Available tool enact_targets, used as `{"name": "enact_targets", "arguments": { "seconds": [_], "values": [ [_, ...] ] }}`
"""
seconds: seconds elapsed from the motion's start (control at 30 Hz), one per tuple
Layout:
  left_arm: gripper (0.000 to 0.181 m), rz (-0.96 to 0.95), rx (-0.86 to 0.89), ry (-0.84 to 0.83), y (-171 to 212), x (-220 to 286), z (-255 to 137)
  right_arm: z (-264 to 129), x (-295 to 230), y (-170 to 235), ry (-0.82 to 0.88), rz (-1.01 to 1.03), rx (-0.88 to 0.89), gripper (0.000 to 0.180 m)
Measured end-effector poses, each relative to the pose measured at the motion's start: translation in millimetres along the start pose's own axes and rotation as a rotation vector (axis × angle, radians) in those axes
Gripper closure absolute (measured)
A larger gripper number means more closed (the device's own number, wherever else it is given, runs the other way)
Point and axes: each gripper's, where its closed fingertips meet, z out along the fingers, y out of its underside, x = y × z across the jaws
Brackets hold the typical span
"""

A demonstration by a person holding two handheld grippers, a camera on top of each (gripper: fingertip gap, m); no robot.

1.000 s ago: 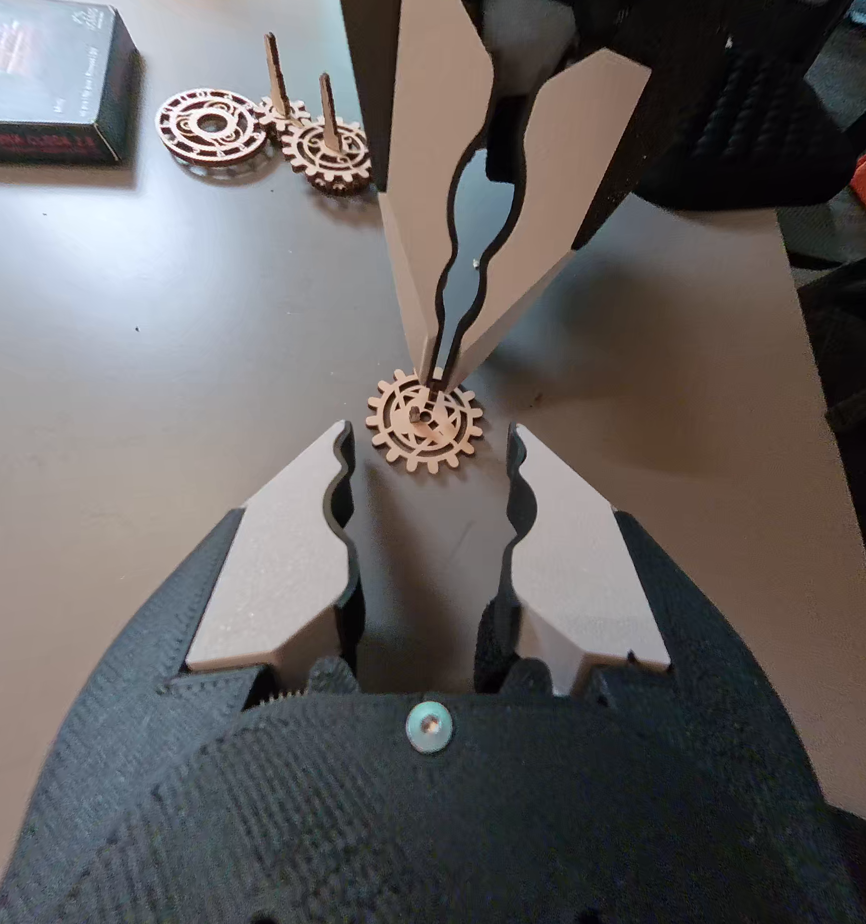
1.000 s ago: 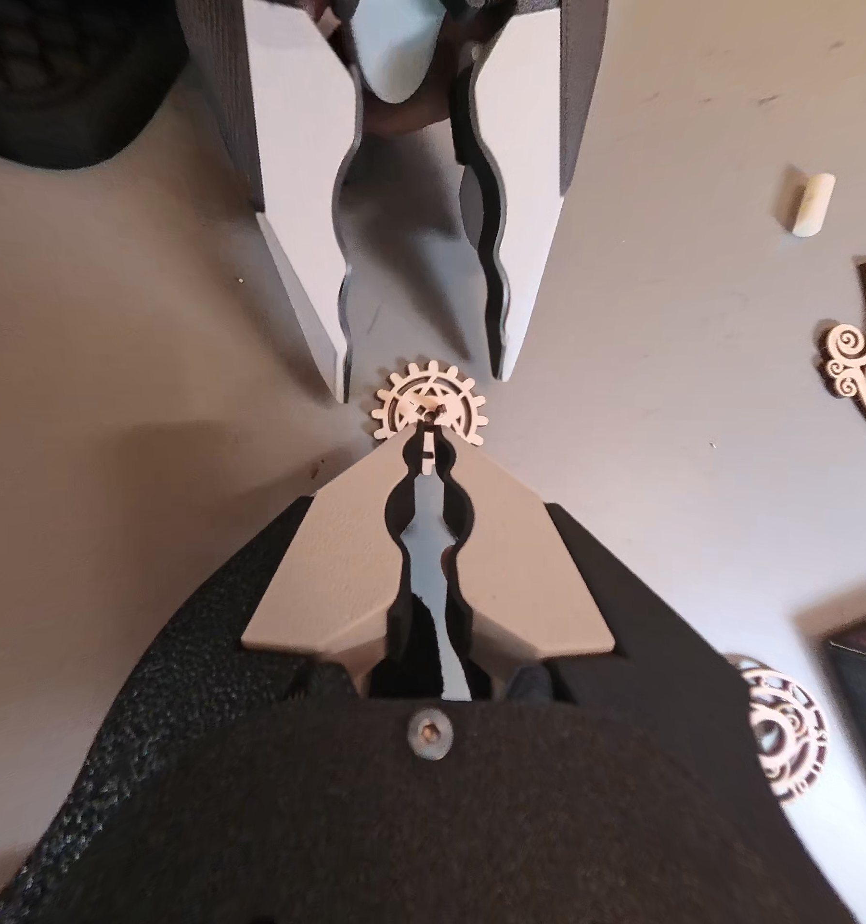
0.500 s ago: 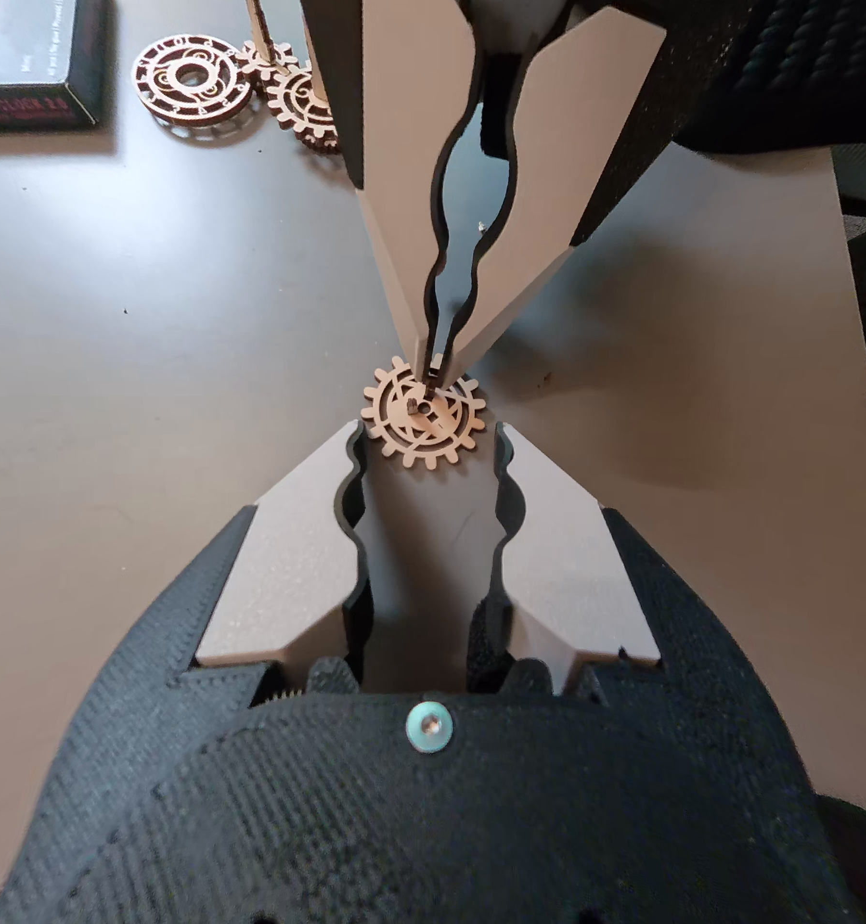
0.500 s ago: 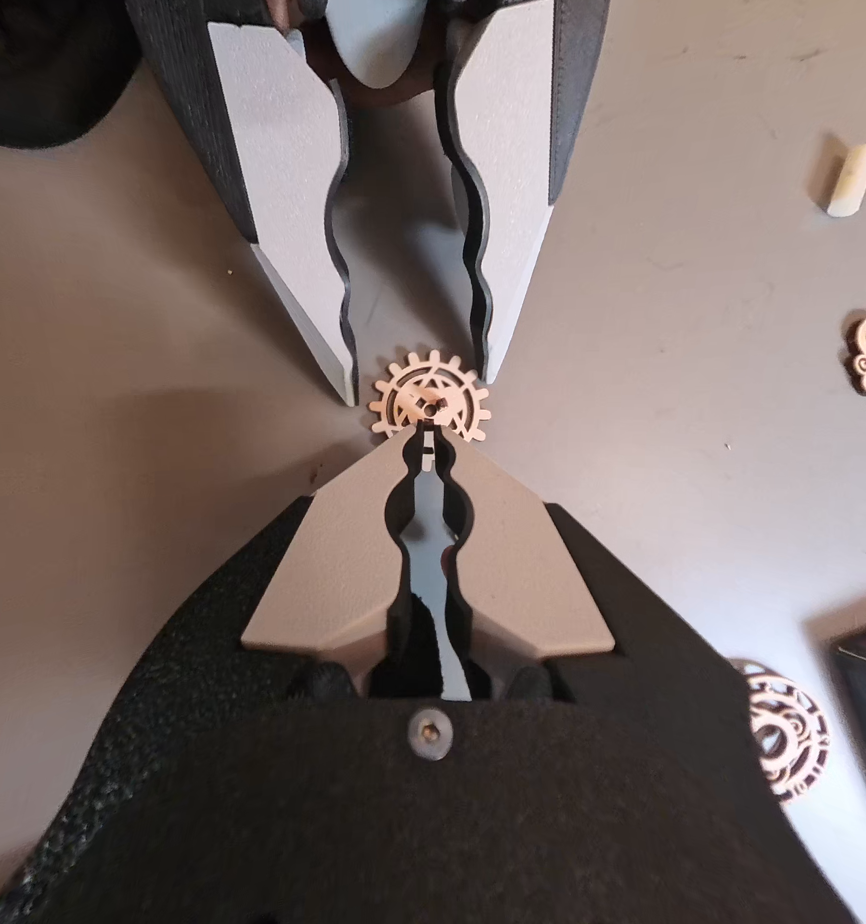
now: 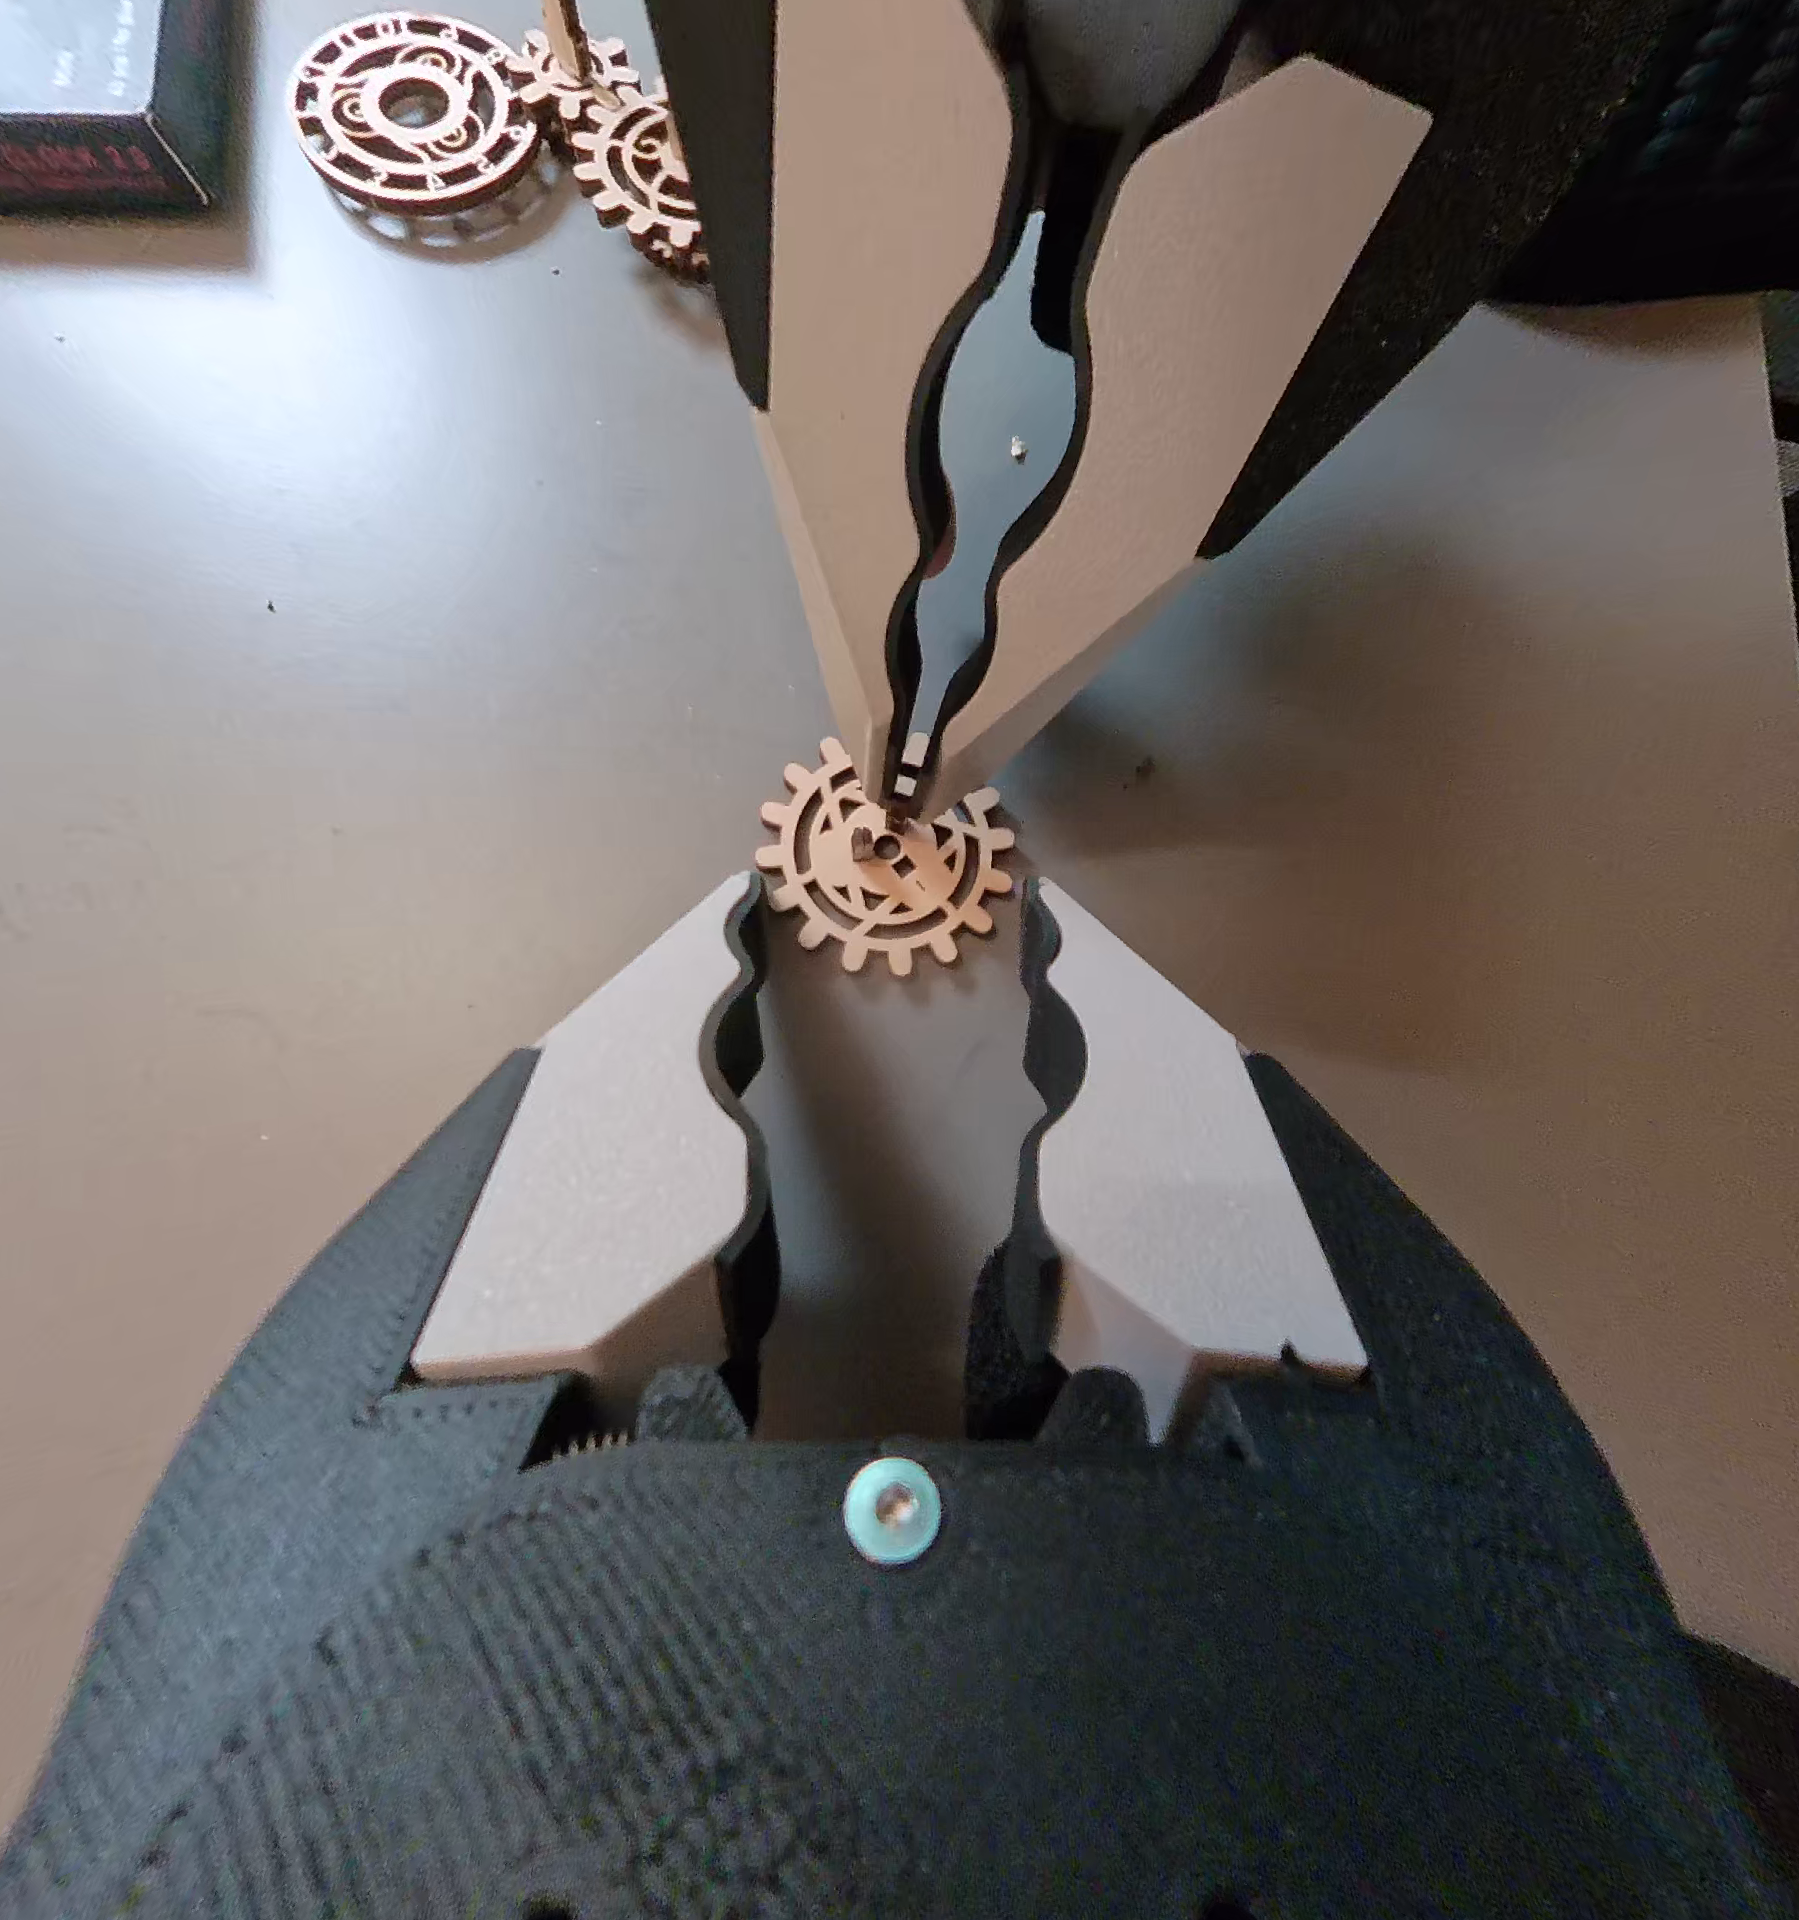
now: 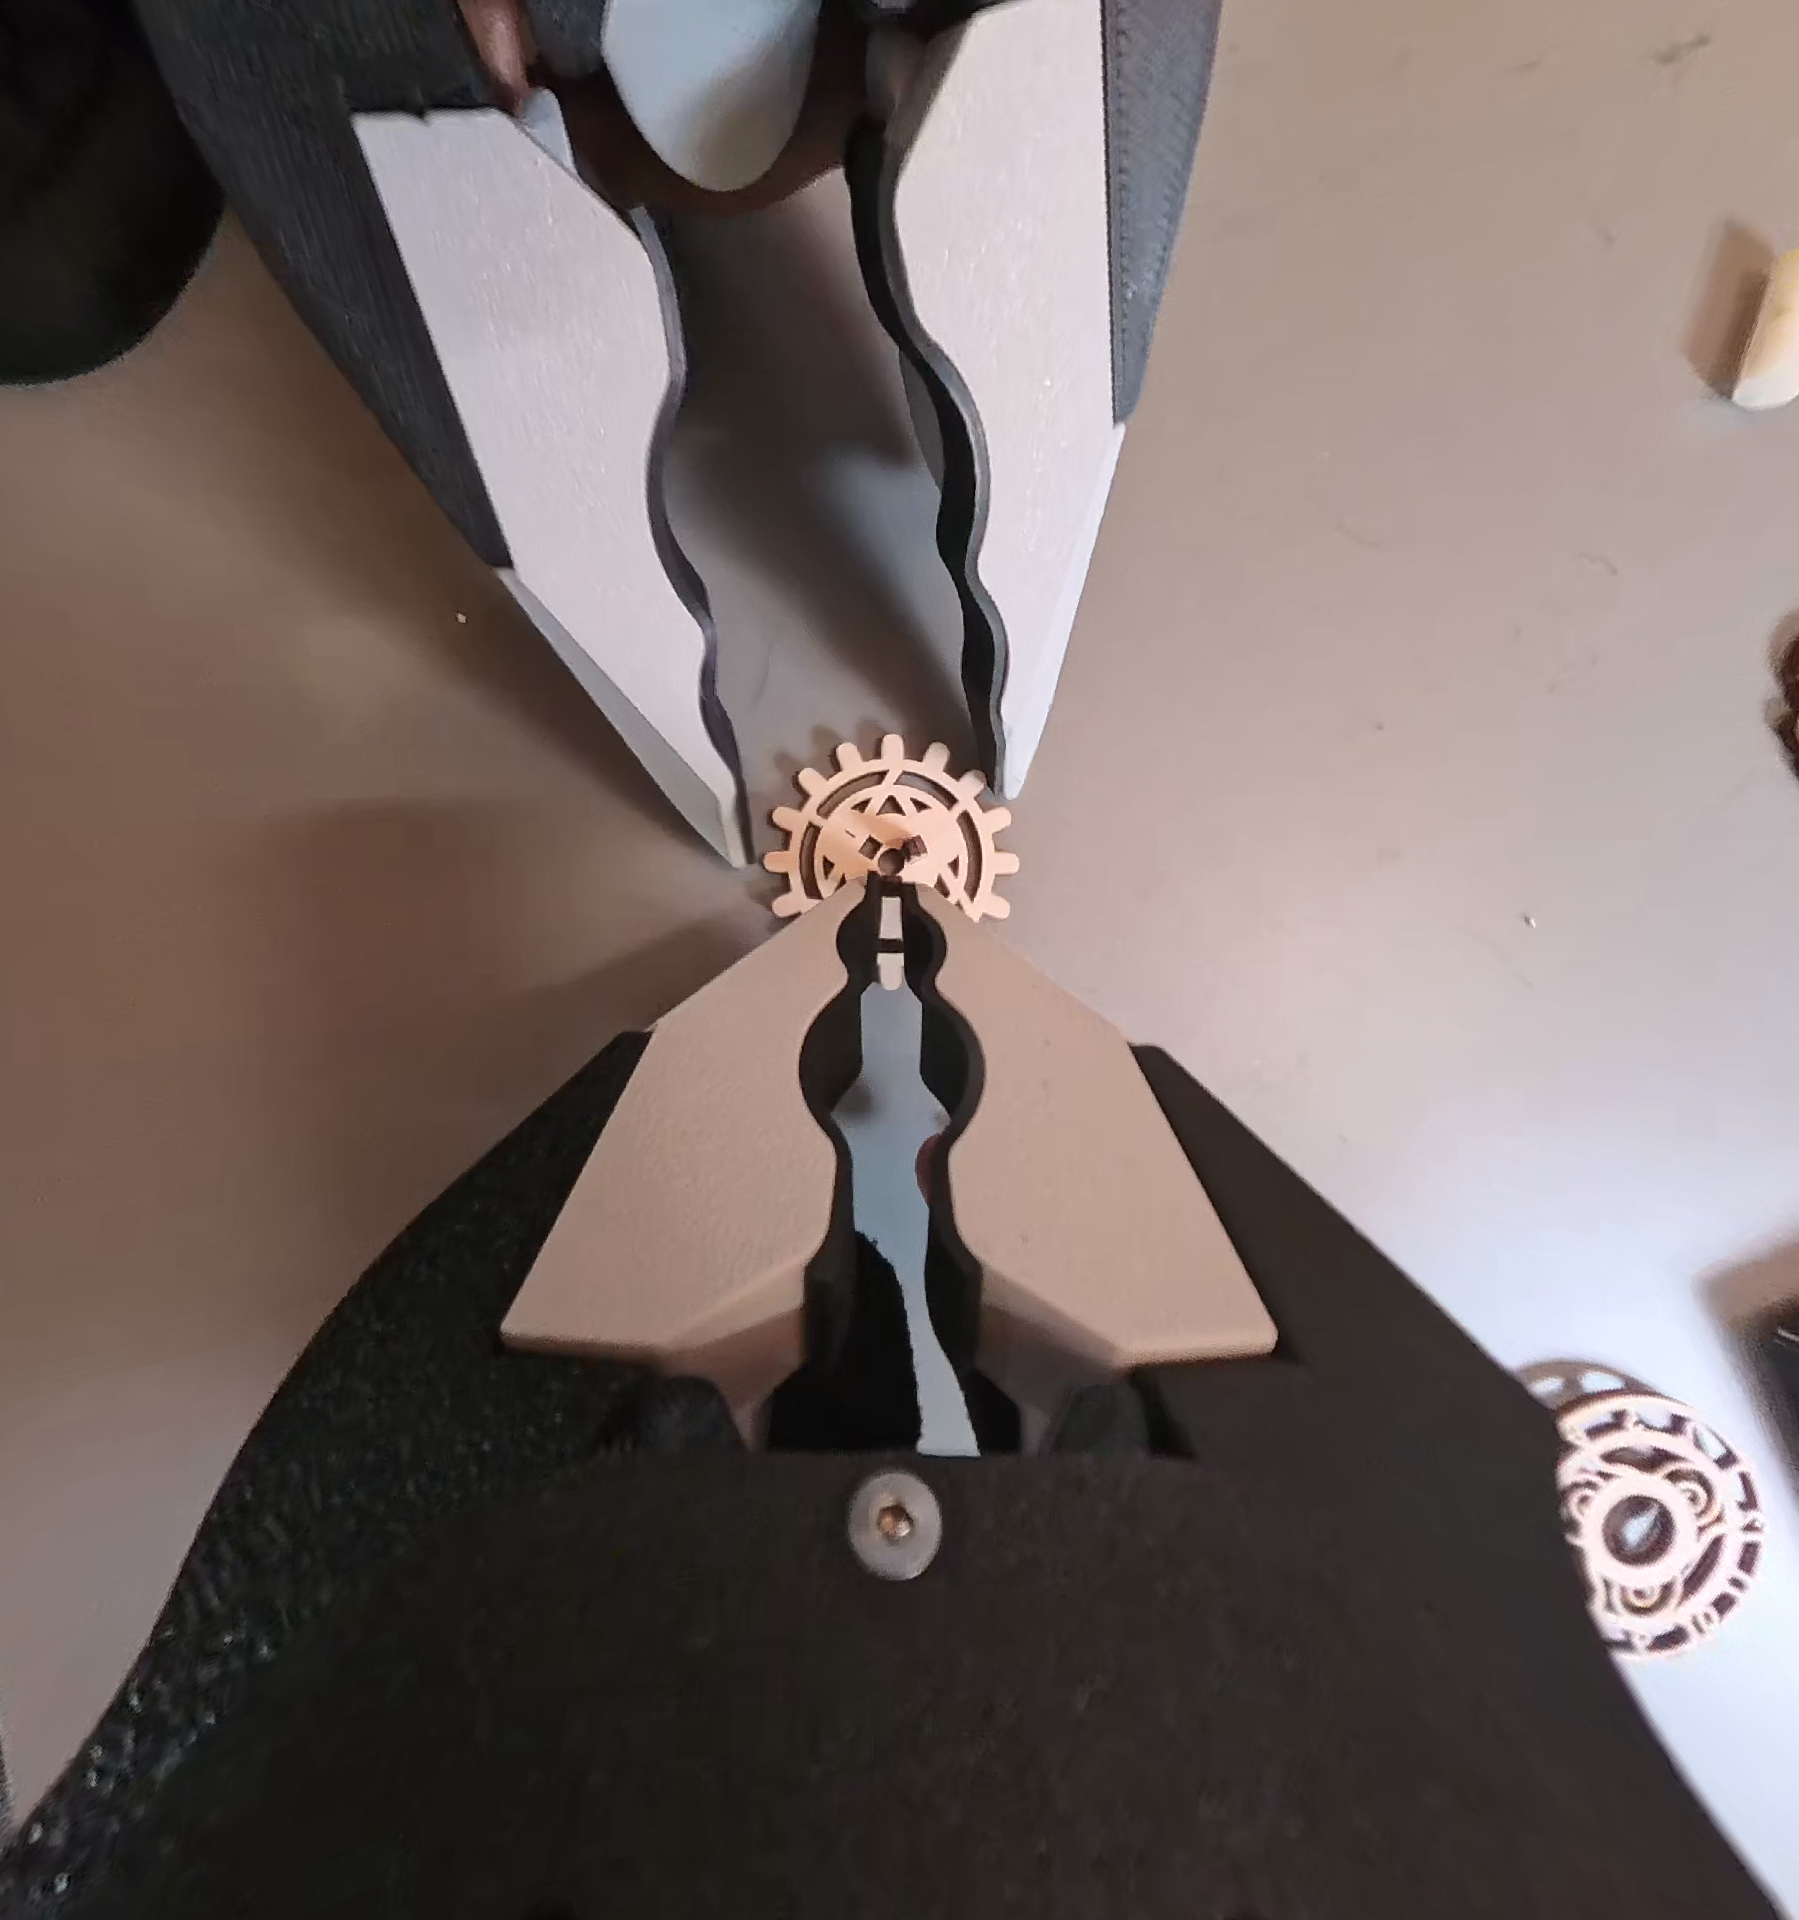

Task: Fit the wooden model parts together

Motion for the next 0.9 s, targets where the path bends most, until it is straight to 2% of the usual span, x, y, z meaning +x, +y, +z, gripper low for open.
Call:
{"name": "enact_targets", "arguments": {
  "seconds": [0.23,0.57,0.9],
  "values": [
    [0.132,-0.015,-0.012,0.01,1.7,2.1,-1.9,0.9,-0.2,0.3,0.025,-0.01,-0.044,0.179],
    [0.134,-0.046,-0.006,-0.001,1.2,0.2,-2.4,4.0,-0.3,3.0,0.007,-0.063,-0.203,0.179],
    [0.137,-0.083,0.029,0.017,0.9,-1.5,-3.7,5.1,-1.2,1.0,-0.024,-0.061,-0.22,0.179]
  ]
}}
